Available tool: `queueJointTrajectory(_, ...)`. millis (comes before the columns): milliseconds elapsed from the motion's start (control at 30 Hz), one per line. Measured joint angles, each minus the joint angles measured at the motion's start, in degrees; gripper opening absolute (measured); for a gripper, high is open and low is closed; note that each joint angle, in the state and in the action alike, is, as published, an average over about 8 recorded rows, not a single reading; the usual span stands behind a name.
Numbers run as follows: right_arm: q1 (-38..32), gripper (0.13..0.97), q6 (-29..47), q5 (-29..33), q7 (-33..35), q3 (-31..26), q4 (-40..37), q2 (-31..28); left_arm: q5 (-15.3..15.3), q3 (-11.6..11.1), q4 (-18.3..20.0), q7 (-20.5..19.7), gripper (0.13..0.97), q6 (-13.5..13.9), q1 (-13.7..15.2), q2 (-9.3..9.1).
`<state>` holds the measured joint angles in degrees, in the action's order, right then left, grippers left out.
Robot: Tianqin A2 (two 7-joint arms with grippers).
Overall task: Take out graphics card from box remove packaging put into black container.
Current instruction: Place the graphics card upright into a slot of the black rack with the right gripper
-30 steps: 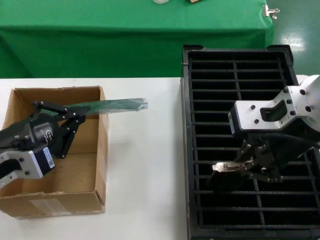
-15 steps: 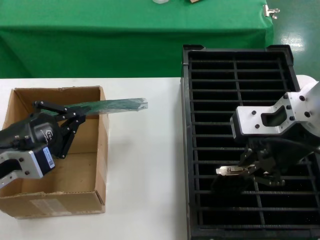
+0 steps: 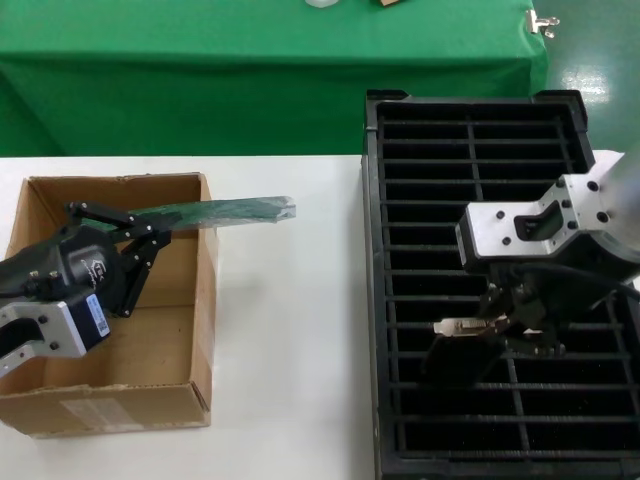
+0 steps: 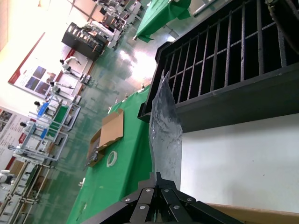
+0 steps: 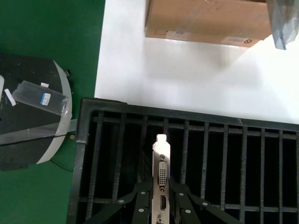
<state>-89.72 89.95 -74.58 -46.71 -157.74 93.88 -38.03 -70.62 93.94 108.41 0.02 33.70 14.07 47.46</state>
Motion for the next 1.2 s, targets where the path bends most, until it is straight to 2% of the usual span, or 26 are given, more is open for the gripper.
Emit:
queueJointTrajectory(433,-0.92,0.19,0.0,0.6,1.09,0.01,-1.95,0.79,0.0,0.0,0.0,0.0,0.139,0.0,0.0,0.0)
queueJointTrajectory(1200,2.67,0.19,0.0,0.74,1.53,0.01,-2.96,1.62,0.0,0.0,0.0,0.0,0.139,0.0,0.0,0.0)
